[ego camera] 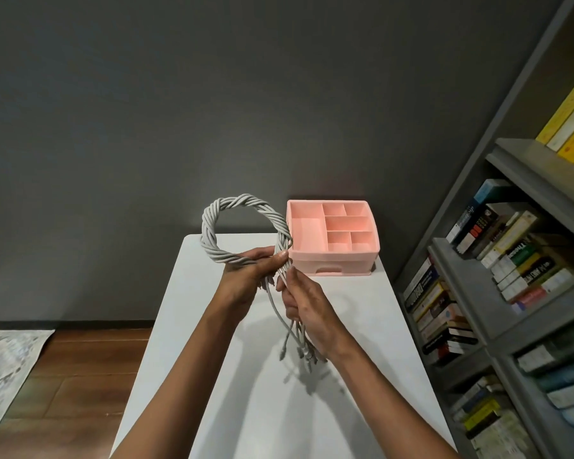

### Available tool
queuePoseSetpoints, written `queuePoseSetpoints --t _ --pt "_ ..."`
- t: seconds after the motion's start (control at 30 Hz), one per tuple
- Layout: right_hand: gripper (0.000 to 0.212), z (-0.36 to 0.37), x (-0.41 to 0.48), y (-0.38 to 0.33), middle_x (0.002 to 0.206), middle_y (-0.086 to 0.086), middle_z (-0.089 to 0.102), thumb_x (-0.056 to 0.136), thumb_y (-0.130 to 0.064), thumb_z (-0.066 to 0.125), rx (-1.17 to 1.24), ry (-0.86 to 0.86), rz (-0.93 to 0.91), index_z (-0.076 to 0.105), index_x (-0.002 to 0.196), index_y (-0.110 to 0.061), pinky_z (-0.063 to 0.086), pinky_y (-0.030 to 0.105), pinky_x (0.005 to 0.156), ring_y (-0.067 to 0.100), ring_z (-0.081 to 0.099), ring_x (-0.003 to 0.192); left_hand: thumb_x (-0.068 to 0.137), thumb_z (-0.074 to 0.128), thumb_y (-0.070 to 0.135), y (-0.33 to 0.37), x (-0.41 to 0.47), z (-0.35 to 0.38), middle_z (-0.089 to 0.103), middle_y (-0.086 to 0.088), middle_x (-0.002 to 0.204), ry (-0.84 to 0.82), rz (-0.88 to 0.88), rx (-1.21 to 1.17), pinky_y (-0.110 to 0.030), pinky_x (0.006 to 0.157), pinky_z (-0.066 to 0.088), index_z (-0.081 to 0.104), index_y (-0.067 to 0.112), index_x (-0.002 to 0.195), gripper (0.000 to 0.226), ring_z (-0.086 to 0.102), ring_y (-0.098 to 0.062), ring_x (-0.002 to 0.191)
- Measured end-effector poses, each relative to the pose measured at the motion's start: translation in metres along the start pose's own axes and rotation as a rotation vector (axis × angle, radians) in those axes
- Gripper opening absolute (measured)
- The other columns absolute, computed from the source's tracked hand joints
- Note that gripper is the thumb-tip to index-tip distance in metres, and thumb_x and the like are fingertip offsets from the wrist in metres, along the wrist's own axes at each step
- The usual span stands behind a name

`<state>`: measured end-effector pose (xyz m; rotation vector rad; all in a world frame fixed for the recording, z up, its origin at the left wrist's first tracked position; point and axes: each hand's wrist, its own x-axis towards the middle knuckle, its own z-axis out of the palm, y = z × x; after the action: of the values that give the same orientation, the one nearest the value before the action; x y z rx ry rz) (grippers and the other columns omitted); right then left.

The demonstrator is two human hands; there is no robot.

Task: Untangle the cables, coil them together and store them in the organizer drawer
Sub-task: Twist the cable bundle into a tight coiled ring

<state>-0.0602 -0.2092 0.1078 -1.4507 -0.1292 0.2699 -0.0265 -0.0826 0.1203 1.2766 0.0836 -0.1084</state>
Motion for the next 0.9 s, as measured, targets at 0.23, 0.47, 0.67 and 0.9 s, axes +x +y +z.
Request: queuePoseSetpoints --t 0.23,0.47,0.67,0.9 --pt "0.039 0.002 0.006 0.006 0.073 0.005 0.059 0.074 -0.056 0.069 -0.342 0.094 -0.021 0.063 0.091 -0.021 0.038 0.027 0.063 0.010 0.046 0.062 0.073 0.076 0.009 0.005 0.003 -0.003 0.067 -0.015 0.084 0.044 -0.031 -0.065 -0.027 0.065 0.055 0.068 -0.009 0.098 0.032 0.062 -0.018 0.073" --pt "0.026 -0.008 -0.001 -0.004 0.047 -0.015 0.042 0.096 -0.031 0.056 -0.317 0.020 -0.077 0.061 0.074 -0.017 0.028 0.019 0.054 0.002 0.034 0.048 0.065 0.081 0.029 0.006 0.006 -0.011 0.062 -0.018 0.081 0.077 0.026 0.105 -0.026 0.056 0.037 0.069 -0.005 0.095 0.047 0.052 -0.020 0.066" --pt "0.037 -0.012 -0.007 -0.014 0.056 -0.018 0.038 0.101 -0.042 0.037 -0.226 -0.033 0.001 0.038 0.069 -0.024 0.033 0.013 0.061 -0.002 0.038 0.054 0.067 0.078 0.027 0.008 0.006 -0.010 0.057 -0.016 0.076 0.039 -0.029 0.072 -0.025 0.048 0.035 0.069 -0.006 0.094 0.043 0.047 -0.020 0.054" --pt "0.040 -0.016 -0.004 0.013 0.063 -0.007 0.027 0.091 -0.056 0.046 0.045 -0.055 -0.012 0.034 0.069 -0.025 0.027 0.026 0.065 0.009 0.031 0.059 0.068 0.076 0.018 0.002 -0.003 -0.004 0.068 -0.013 0.084 -0.108 -0.060 -0.080 -0.031 0.069 0.038 0.070 0.001 0.099 0.036 0.053 -0.024 0.079"
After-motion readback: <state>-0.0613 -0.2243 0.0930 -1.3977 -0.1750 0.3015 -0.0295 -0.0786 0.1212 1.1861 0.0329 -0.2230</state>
